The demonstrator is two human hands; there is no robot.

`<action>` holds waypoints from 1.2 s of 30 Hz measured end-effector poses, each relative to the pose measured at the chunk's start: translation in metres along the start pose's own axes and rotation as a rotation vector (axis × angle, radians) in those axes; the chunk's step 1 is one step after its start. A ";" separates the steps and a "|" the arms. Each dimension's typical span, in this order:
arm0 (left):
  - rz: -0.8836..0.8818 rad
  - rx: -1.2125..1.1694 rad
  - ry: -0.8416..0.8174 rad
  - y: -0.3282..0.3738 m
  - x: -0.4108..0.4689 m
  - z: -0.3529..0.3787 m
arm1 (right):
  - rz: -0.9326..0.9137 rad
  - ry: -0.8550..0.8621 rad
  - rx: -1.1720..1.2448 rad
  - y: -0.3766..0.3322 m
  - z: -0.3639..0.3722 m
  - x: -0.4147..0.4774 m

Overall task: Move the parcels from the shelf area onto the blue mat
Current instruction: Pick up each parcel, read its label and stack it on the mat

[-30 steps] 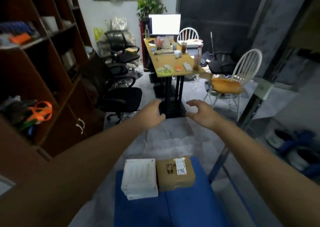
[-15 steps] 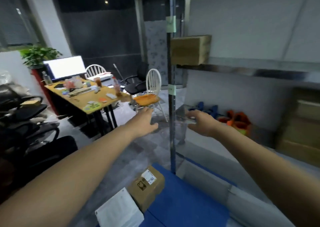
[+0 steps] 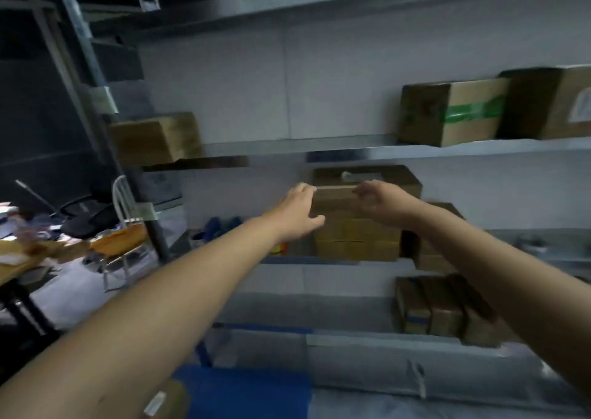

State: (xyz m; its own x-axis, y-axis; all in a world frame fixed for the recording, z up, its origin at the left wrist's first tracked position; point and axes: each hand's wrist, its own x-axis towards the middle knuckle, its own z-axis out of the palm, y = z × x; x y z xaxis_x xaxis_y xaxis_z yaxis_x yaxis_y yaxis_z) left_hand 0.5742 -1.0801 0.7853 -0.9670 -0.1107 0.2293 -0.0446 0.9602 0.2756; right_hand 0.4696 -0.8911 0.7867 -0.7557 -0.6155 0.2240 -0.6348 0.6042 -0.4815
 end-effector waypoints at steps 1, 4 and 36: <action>0.035 -0.007 -0.009 0.028 0.020 0.014 | 0.042 0.013 0.002 0.028 -0.017 -0.011; 0.154 -0.032 -0.082 0.117 0.073 0.061 | 0.203 0.061 -0.004 0.117 -0.071 -0.047; 1.196 -0.332 -0.530 0.727 0.311 0.444 | 1.477 0.591 -0.103 0.579 -0.284 -0.359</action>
State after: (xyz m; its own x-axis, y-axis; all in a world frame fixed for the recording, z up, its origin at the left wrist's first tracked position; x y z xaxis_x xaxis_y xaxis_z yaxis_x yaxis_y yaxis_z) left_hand 0.1301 -0.3027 0.6425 -0.3535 0.9275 0.1213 0.8763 0.2830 0.3900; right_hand 0.3272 -0.1769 0.6678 -0.6273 0.7754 -0.0728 0.6906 0.5106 -0.5122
